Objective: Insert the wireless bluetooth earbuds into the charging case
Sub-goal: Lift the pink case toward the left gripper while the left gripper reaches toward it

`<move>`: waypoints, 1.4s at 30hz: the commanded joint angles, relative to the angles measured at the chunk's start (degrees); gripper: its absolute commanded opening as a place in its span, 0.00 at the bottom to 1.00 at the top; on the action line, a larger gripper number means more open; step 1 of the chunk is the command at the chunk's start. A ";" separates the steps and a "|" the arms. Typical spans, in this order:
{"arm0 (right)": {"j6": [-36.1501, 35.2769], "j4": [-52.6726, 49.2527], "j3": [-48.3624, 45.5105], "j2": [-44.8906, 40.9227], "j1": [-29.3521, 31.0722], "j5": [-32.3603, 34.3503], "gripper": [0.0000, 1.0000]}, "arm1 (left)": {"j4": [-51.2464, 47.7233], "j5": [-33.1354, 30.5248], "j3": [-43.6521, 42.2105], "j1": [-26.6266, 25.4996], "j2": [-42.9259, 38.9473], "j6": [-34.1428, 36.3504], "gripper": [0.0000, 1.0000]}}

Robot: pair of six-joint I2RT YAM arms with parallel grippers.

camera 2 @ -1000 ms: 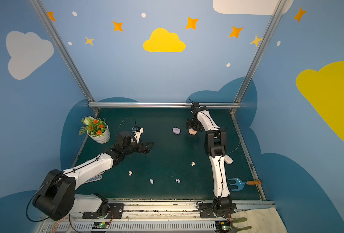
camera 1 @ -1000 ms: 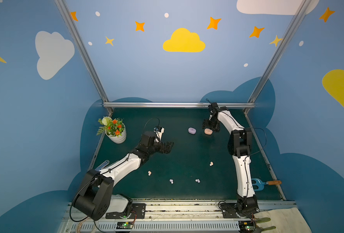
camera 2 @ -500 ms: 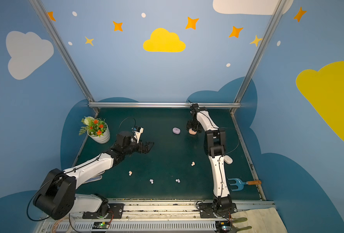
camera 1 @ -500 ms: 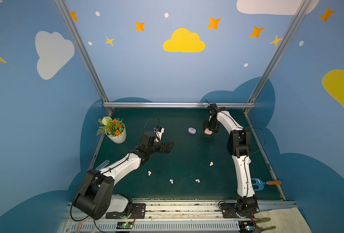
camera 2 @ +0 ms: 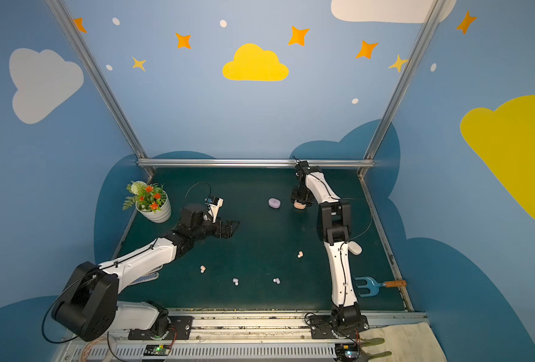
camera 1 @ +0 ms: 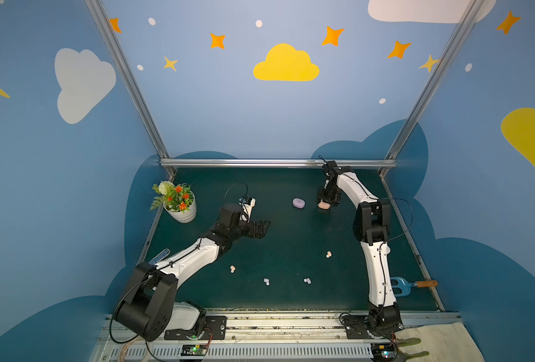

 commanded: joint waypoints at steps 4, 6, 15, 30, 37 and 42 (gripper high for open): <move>-0.65 1.80 -9.97 -12.16 0.45 -4.65 0.54 | -0.90 6.08 2.26 0.15 1.04 3.59 1.00; -1.05 3.04 -15.11 -17.13 0.59 -6.41 0.54 | -0.55 6.62 2.36 -0.12 0.87 4.05 1.00; -2.79 6.57 -37.07 -40.83 3.14 -15.89 0.53 | -0.46 10.18 4.38 -6.54 1.56 10.82 1.00; 4.14 4.54 -55.76 -68.11 13.06 -29.25 0.53 | 7.84 18.89 5.57 -18.67 3.68 18.70 1.00; 8.54 5.59 -58.22 -70.67 18.26 -29.78 0.53 | 6.35 17.26 7.08 -23.18 3.63 22.50 1.00; 10.25 7.21 -58.66 -70.01 20.46 -30.84 0.53 | 6.69 17.20 7.15 -23.75 3.58 23.47 0.98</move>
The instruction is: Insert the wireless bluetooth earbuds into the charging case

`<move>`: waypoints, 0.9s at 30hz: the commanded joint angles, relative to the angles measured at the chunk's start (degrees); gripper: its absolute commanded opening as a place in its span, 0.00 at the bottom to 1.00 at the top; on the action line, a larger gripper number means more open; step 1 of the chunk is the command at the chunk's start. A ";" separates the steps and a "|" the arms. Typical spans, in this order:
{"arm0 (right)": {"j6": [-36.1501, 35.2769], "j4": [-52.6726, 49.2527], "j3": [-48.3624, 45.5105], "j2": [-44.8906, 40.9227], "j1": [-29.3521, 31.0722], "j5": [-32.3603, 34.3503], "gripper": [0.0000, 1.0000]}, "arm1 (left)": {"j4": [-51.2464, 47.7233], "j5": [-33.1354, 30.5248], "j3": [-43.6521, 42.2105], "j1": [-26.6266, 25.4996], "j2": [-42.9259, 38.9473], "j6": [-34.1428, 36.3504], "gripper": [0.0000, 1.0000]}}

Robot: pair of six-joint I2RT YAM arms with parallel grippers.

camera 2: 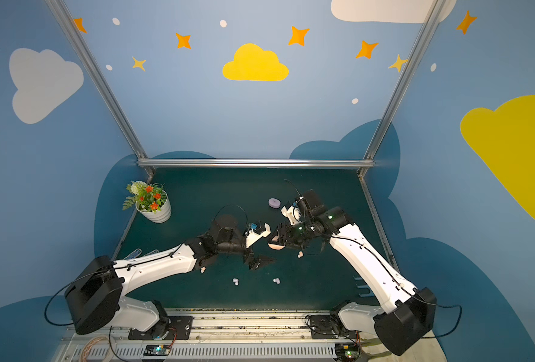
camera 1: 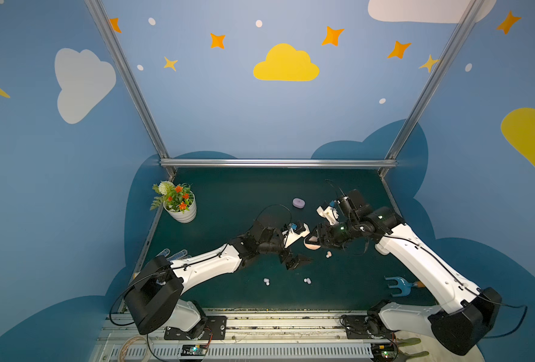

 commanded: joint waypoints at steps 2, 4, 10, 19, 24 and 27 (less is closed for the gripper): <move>2.15 1.82 -0.29 0.48 1.35 -1.85 0.53 | 0.27 0.52 1.38 -0.35 -0.31 2.12 0.96; 2.24 1.97 0.12 1.01 1.66 -1.91 0.53 | 0.03 1.00 1.44 -0.64 -0.39 2.46 0.92; 2.42 2.58 0.88 2.62 2.11 -3.18 0.53 | 0.05 2.43 1.74 -1.00 -0.11 2.56 0.77; 2.86 2.71 1.63 3.14 1.92 -2.76 0.54 | -1.53 3.86 2.48 -1.43 0.37 3.33 0.66; 2.95 2.57 1.91 3.10 1.77 -3.21 0.54 | -1.62 4.75 2.85 -1.65 0.76 3.15 0.61; 3.02 2.49 1.91 2.61 1.26 -3.57 0.54 | -1.94 4.78 2.72 -1.64 0.89 3.36 0.63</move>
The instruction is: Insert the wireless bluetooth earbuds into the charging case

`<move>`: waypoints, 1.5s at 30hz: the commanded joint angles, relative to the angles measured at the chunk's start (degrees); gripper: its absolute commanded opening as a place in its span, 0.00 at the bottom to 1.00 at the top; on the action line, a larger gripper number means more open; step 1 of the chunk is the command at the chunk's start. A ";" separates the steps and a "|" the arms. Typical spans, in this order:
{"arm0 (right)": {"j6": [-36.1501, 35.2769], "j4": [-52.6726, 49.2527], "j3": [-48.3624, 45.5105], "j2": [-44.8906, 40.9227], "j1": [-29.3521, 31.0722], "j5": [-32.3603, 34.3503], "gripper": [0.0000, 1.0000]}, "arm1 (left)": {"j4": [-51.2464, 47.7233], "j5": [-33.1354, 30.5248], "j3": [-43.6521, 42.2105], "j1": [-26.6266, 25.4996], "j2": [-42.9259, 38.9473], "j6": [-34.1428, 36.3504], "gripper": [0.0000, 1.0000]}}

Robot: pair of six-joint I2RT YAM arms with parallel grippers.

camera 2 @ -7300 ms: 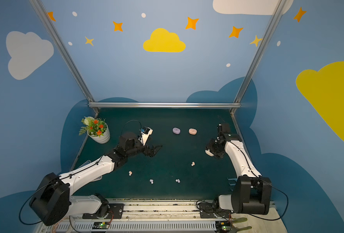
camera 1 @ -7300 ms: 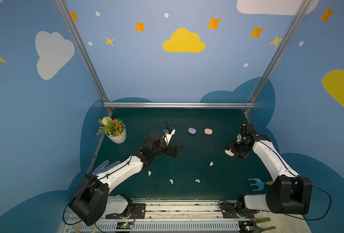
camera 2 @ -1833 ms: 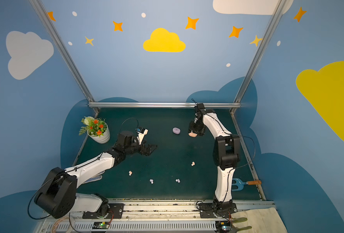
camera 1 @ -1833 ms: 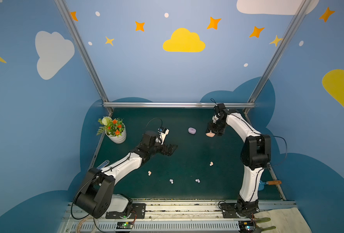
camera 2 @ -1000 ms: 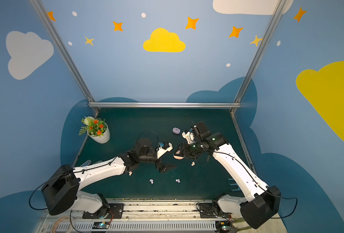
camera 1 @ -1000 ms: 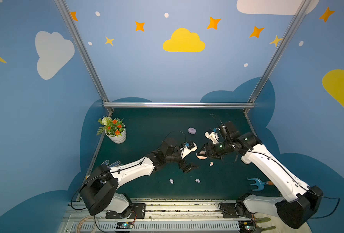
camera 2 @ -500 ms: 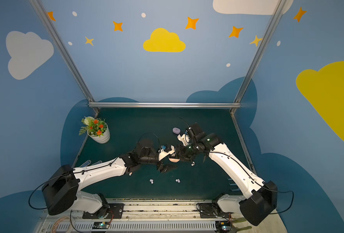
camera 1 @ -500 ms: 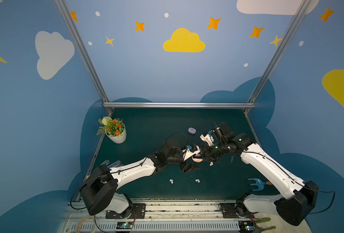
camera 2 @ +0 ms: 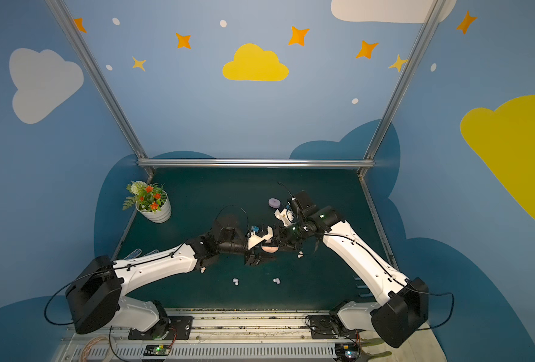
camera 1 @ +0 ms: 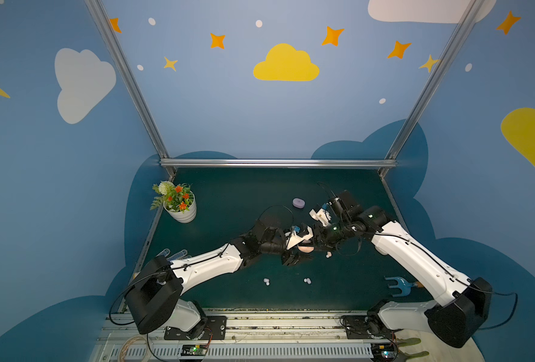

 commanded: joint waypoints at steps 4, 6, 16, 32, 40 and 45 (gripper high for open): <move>0.55 0.41 1.91 -1.02 -0.98 -1.08 0.54 | -1.16 1.67 1.08 -0.46 0.76 1.05 0.66; 0.68 0.41 1.69 -1.16 -1.19 -1.15 0.54 | -1.16 1.77 1.06 -0.42 0.72 1.07 0.65; 1.12 0.32 1.67 -2.03 -1.38 -1.81 0.54 | -1.47 0.06 1.06 -0.47 1.46 1.15 0.65; 1.36 0.93 1.00 -1.56 -1.36 -2.48 0.54 | -0.97 -0.24 0.75 -0.45 0.53 1.36 0.50; 1.36 0.87 0.99 -1.32 -1.38 -2.58 0.54 | 0.40 0.05 0.32 -0.40 0.41 0.58 0.48; 1.25 0.96 0.88 -1.11 -1.32 -2.70 0.54 | 0.55 0.10 0.19 -0.46 0.20 0.54 0.48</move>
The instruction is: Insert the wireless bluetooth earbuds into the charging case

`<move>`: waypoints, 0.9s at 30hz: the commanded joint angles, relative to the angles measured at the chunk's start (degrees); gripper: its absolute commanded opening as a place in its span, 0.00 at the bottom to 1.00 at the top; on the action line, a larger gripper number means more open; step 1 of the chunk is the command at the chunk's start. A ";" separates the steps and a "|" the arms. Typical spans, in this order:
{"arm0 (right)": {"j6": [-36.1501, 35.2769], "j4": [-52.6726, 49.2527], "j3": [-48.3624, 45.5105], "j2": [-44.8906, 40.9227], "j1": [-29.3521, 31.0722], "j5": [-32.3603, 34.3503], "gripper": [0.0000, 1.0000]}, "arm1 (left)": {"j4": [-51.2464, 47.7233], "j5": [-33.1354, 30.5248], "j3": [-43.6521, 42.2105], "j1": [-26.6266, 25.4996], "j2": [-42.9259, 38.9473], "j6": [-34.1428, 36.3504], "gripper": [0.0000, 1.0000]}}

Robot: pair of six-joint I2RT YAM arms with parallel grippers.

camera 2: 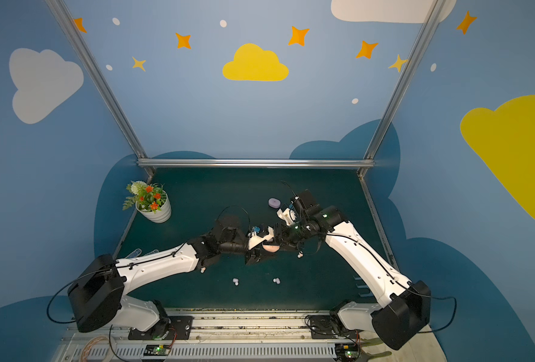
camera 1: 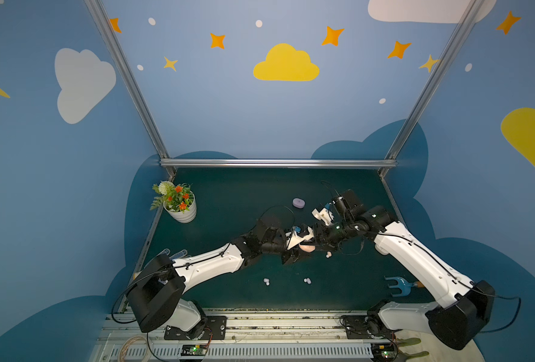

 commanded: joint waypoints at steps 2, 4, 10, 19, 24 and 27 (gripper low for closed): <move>-0.11 1.59 0.80 -0.23 -0.05 -0.69 0.54 | 0.79 1.53 0.16 -0.29 -0.61 -0.27 0.47; -0.01 1.64 0.86 -0.21 0.01 -0.72 0.54 | 0.80 1.52 0.16 -0.31 -0.65 -0.38 0.45; -0.17 1.56 0.74 -0.02 0.04 -0.79 0.54 | 0.87 1.50 0.16 -0.24 -0.69 -0.45 0.43; -0.28 1.54 1.04 0.33 0.09 -1.11 0.55 | 0.71 1.12 0.16 -0.23 -0.75 -0.45 0.36; -0.61 1.08 1.48 0.07 -0.01 -1.03 0.64 | 1.47 0.86 -0.64 0.17 -0.92 -1.29 0.34; -0.76 0.53 1.58 -0.64 -0.35 -1.07 0.69 | 2.15 0.52 -1.40 0.47 -1.28 -2.17 0.33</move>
